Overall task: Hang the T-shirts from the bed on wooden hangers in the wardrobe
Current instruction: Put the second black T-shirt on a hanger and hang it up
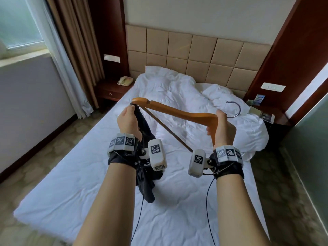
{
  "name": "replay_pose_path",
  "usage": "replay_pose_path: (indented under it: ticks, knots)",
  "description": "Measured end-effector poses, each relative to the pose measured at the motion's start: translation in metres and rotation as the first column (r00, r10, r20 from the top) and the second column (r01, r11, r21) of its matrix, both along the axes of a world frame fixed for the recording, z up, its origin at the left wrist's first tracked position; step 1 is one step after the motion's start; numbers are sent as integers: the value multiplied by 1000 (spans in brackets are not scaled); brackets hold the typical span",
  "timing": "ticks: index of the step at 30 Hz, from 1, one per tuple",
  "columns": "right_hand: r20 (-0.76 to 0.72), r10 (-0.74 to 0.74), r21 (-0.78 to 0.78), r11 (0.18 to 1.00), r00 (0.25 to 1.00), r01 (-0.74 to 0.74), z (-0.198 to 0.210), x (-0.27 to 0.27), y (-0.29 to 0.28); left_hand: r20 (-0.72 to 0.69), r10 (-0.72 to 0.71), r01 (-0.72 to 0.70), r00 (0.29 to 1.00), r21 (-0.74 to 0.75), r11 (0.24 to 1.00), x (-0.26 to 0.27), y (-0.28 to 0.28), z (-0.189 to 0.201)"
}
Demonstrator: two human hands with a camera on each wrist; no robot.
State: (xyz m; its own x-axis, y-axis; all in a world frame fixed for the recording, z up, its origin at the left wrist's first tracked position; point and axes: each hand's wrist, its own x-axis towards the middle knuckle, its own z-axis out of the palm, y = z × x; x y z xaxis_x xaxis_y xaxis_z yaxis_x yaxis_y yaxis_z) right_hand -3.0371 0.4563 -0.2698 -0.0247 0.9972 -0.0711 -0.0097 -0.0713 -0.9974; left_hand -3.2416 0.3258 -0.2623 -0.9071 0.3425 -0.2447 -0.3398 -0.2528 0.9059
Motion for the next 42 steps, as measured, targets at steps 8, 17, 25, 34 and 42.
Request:
replay_pose_path:
  ticks: [8, 17, 25, 34, 42]
  knots:
    - [44, 8, -31, 1000, 999, -7, -5, 1, 3, -189, 132, -133, 973, 8, 991, -7, 1, -1]
    - [87, 2, -53, 999, 996, 3, -15, 1, 2, -497, -17, -207, 868, -392, 896, -7, -7, -2]
    - [185, -6, 14, 1000, 983, 3, -18, 8, 3, -537, -127, -227, 834, -543, 809, -5, -12, -5]
    - [315, 24, 149, 986, 949, -74, -16, 5, 0, -536, -260, -192, 803, -646, 739, -1, 0, -14]
    - [360, 154, 173, 958, 920, -229, -20, 0, 4, -566, -397, -89, 723, -646, 758, 9, 8, -19]
